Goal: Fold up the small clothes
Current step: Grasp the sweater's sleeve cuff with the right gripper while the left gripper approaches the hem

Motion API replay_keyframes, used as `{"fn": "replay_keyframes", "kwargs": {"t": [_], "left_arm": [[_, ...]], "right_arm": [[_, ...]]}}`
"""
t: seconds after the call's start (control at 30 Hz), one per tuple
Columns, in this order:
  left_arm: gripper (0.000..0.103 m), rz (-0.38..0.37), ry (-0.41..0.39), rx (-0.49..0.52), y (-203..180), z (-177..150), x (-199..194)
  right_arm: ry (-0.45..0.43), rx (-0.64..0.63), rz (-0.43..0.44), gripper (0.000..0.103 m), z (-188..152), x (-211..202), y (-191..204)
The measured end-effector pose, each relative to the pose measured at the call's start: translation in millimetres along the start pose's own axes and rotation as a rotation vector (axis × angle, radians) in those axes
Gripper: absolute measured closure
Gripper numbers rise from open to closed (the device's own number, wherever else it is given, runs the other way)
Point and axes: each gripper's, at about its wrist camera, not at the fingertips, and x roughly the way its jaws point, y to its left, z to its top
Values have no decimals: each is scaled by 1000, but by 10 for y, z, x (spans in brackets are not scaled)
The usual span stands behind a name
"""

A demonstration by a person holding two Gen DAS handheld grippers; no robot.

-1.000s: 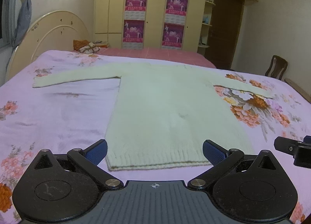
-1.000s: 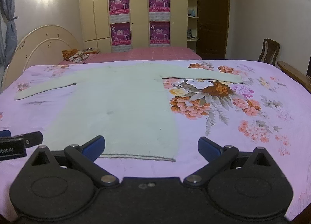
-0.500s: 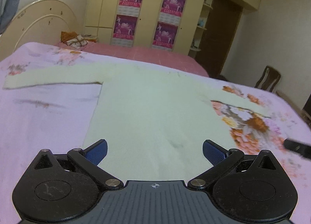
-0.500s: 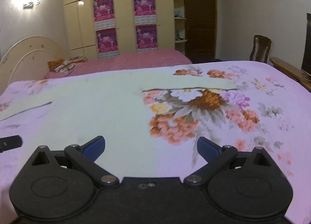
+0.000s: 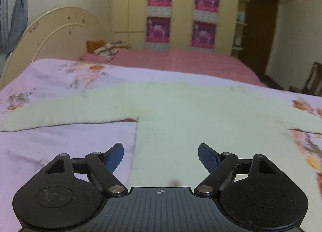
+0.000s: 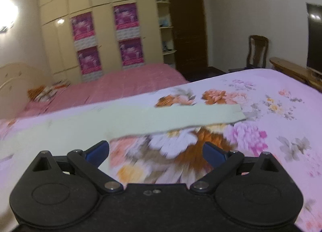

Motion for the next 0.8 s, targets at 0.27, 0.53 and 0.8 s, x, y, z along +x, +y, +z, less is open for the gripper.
{"fn": "replay_keyframes", "kwargs": {"t": [0.27,0.53,0.8], "left_arm": [[9,43,14,-15,51,91,641],[9,12,5,-33,128,180,970],[9,-11,37,-34,174,233,1246]], "right_arm": [[52,190,-106,57,124,1094,-705],[74,474,-130,57,-15,1488,-1310],[52,620,-106,68,34,1791,-1626]]}}
